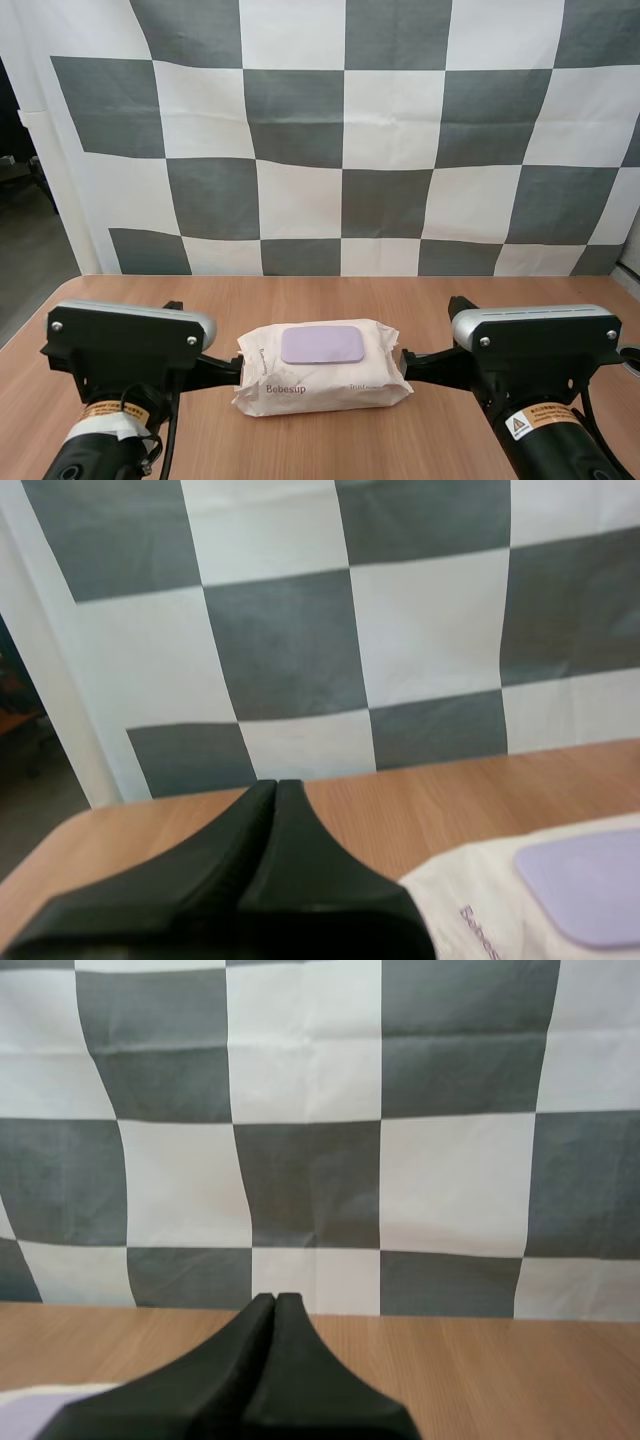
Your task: Open the wet wipes lid
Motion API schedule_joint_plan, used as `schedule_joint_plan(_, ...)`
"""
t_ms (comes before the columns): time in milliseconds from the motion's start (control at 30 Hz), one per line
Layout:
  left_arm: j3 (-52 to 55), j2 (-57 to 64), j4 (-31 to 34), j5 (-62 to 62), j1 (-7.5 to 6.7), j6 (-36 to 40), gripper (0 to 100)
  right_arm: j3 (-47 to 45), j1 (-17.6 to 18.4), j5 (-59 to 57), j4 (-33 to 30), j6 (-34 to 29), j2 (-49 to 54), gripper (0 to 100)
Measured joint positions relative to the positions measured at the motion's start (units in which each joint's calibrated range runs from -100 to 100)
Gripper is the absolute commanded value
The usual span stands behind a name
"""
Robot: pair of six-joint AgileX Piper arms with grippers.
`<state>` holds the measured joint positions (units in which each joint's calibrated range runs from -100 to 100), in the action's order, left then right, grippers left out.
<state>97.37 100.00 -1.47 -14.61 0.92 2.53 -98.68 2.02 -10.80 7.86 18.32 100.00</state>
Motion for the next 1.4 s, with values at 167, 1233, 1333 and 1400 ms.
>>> schedule_joint_plan(167, -9.1, 0.0, 0.7, 0.1, 0.00, 0.0, 0, 8.9, 0.0, 1.7, 0.0, 0.0, 0.0, 0)
schedule_joint_plan(1233, -44.8, -19.4, -7.3, -61.6, 0.00, -15.6, 0, 56.0, 0.0, -42.4, 0.3, 9.5, -15.6, 0)
schedule_joint_plan(1333, -44.8, -23.0, -10.9, -65.2, 0.00, -18.3, 0, 57.4, 0.0, -46.0, 0.3, 9.7, -17.7, 0)
schedule_joint_plan(1400, -44.8, -27.8, -14.6, -69.6, 0.00, -22.1, 0, 61.1, 0.0, -54.1, 0.3, 9.7, -23.7, 0)
